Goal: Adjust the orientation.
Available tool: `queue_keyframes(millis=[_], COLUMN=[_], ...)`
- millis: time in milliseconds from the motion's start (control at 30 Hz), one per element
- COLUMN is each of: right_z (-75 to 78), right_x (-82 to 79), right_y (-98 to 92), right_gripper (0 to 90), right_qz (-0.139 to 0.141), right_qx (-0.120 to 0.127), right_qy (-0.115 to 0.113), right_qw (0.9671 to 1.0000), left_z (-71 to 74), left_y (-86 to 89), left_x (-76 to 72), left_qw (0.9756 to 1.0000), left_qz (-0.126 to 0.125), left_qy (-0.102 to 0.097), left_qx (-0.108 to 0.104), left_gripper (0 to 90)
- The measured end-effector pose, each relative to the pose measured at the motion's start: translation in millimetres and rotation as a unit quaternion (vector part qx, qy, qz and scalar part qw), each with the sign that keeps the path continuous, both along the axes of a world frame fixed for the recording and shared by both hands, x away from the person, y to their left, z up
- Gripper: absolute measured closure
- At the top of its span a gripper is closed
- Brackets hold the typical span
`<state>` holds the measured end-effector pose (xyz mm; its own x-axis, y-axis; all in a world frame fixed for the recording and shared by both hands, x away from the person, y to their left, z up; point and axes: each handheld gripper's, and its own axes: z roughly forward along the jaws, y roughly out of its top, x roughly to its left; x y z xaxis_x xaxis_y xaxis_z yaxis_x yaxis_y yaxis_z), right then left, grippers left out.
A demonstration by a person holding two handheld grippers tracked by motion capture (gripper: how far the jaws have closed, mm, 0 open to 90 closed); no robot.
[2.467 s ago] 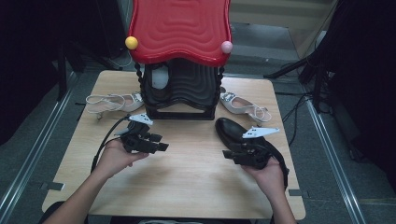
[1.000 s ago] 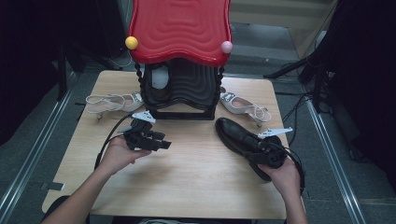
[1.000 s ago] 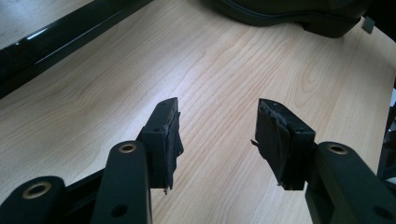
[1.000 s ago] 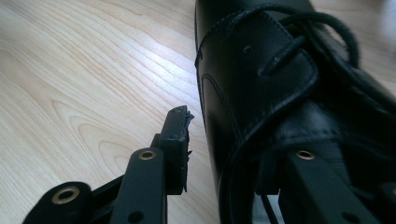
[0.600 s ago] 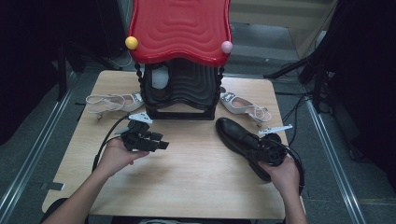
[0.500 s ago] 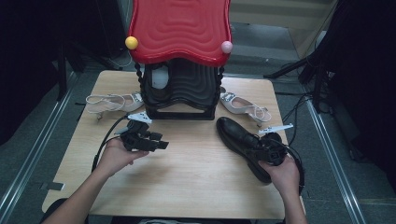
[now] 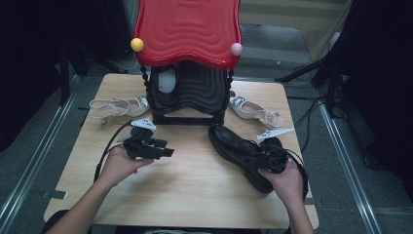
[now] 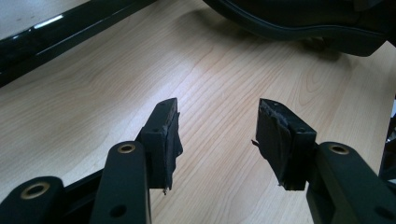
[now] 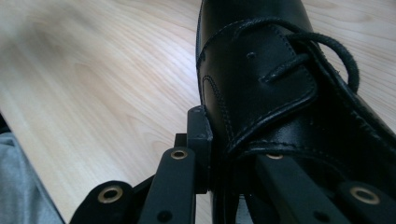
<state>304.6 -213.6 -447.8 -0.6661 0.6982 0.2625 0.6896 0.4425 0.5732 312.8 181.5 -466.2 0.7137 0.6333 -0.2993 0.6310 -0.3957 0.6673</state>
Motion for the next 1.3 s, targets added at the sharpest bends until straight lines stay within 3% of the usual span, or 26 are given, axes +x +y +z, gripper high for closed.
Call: queue_keyframes(millis=[400,533,700,833,900,1167,1300], right_z=[-2.0,-2.0,-2.4,-5.1,-6.8,-15.2,-19.4], right_x=[7.1,10.0,12.1,14.8,16.2,17.5,15.6], right_y=[44.9,61.9,83.4,100.3,108.9,129.1,130.8], right_gripper=[83.0,83.1,83.1,82.5,82.4,82.3,82.2], right_qz=[0.053,0.069,0.090,0.097,0.101,0.096,0.096], right_qx=[-0.002,0.001,0.000,-0.006,-0.007,-0.006,-0.007], right_qy=[0.002,0.003,0.001,0.000,-0.003,-0.007,-0.004], right_qw=[0.9986,0.9976,0.9959,0.9952,0.9949,0.9953,0.9953], left_z=[-3.8,-4.2,-5.9,-7.4,-8.3,-10.5,-10.1], left_y=[8.7,11.2,13.5,13.9,13.9,13.3,12.5], left_x=[-8.9,-12.6,-15.1,-15.9,-14.9,-14.4,-15.6], left_qw=[0.9998,0.9995,0.9995,0.9994,0.9991,0.9990,0.9990], left_qz=[0.018,0.023,0.028,0.032,0.038,0.040,0.035], left_qy=[0.000,-0.006,-0.007,-0.006,0.006,-0.005,-0.010], left_qx=[-0.001,-0.020,-0.016,-0.014,-0.016,-0.019,-0.025], left_gripper=[49.7,52.1,54.2,56.3,54.7,59.2,66.9])
